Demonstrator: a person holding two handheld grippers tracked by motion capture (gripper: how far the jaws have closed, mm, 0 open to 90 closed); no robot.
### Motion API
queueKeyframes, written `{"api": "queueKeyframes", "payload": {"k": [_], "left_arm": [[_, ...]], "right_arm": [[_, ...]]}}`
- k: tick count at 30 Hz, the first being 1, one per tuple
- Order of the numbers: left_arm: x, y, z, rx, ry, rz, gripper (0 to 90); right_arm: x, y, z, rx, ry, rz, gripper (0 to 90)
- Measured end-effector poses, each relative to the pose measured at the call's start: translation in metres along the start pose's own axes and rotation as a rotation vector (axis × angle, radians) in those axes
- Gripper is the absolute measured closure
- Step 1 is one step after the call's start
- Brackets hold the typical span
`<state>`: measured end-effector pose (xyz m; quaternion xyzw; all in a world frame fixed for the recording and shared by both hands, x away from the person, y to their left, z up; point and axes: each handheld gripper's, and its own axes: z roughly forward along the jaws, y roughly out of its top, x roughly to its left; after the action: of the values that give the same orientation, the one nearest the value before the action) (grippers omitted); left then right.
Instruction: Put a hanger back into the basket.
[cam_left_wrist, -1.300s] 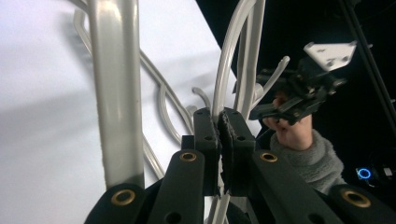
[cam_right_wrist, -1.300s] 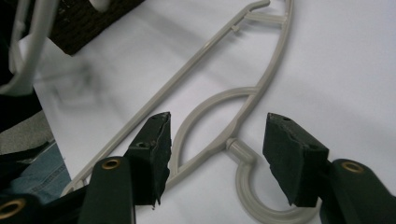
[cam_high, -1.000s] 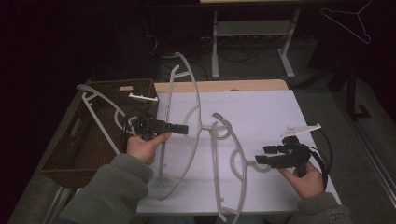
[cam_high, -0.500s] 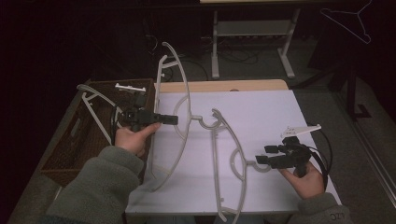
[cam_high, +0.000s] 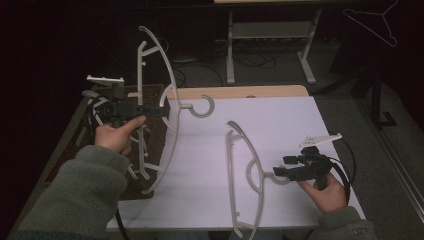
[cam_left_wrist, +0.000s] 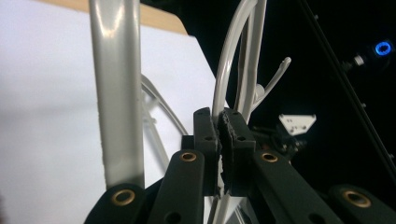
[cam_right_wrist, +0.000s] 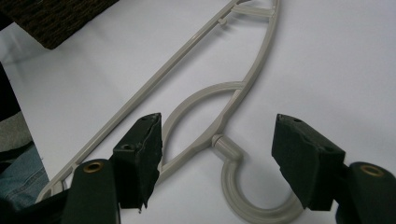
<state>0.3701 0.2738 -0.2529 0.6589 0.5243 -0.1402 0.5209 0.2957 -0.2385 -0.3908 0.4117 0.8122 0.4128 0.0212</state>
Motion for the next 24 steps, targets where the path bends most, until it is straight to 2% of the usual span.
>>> {"api": "queueKeyframes", "payload": {"k": [5,9,16,18,19,21,24], "left_arm": [[0.012,0.010,-0.026,-0.053,0.045,-0.022,86.1],[0.024,0.015,-0.040,-0.092,0.062,-0.044,86.1],[0.050,0.025,-0.059,-0.147,0.109,-0.093,86.1],[0.058,0.028,-0.065,-0.163,0.144,-0.106,86.1],[0.062,0.029,-0.067,-0.168,0.143,-0.113,86.1],[0.069,0.029,-0.072,-0.187,0.171,-0.126,86.1],[0.081,0.027,-0.077,-0.212,0.181,-0.161,86.0]], "right_arm": [[-0.001,-0.001,-0.001,-0.004,0.002,-0.006,32.4],[-0.002,0.000,-0.001,-0.010,0.003,-0.003,32.4],[-0.002,0.000,-0.001,-0.010,0.006,-0.008,32.4],[-0.002,-0.001,-0.002,-0.011,0.005,-0.005,32.3],[-0.002,-0.001,-0.002,-0.013,0.006,-0.006,32.4],[-0.002,-0.001,-0.003,-0.020,0.004,-0.007,32.4],[-0.003,-0.002,-0.004,-0.021,0.006,-0.005,32.4]]}}
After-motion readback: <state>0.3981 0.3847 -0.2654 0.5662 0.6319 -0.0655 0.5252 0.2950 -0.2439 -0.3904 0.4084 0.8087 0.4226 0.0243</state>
